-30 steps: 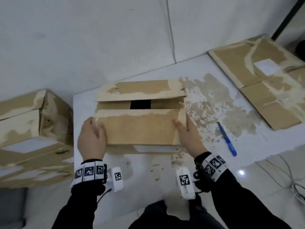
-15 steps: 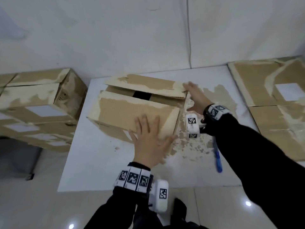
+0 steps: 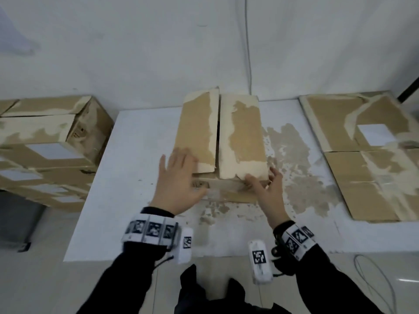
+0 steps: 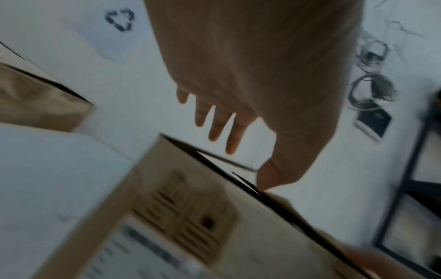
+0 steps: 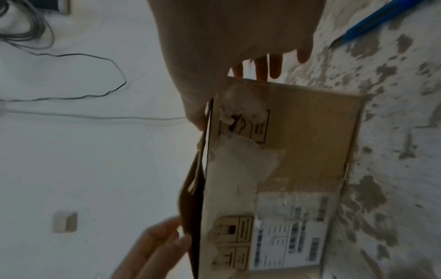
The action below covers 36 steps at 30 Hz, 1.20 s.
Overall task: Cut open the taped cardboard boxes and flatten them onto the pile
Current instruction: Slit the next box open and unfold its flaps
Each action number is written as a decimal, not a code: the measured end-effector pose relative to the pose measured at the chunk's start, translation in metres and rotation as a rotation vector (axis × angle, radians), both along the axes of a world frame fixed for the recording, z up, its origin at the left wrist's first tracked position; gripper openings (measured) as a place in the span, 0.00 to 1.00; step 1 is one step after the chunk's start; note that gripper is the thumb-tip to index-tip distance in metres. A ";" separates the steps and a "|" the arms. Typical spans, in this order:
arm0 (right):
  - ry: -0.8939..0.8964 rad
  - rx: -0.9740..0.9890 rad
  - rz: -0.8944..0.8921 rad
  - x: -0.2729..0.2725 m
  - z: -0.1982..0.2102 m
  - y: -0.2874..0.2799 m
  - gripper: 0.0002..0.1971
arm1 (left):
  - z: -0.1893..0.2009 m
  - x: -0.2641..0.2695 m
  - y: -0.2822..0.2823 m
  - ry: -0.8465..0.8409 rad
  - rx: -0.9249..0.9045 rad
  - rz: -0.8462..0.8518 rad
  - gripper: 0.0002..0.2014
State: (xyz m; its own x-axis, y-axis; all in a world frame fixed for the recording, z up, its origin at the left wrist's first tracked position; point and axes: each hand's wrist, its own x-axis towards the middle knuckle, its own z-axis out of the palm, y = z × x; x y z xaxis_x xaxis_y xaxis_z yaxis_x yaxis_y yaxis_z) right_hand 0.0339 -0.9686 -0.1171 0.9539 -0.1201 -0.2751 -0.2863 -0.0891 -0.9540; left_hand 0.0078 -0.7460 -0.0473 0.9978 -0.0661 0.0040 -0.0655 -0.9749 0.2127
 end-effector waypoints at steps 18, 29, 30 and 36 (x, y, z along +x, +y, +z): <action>0.211 0.310 0.139 -0.014 0.018 -0.001 0.38 | -0.038 0.006 -0.004 -0.237 -0.335 -0.035 0.39; -0.698 -0.132 0.235 0.005 0.059 0.040 0.35 | -0.026 -0.036 -0.010 -0.104 -1.263 0.379 0.29; -0.727 -0.198 0.281 0.005 0.056 0.044 0.34 | -0.022 -0.045 -0.001 -0.205 -1.295 0.480 0.31; -0.915 -0.540 0.695 -0.016 0.031 0.094 0.28 | 0.027 -0.059 0.032 -0.454 -0.875 0.515 0.39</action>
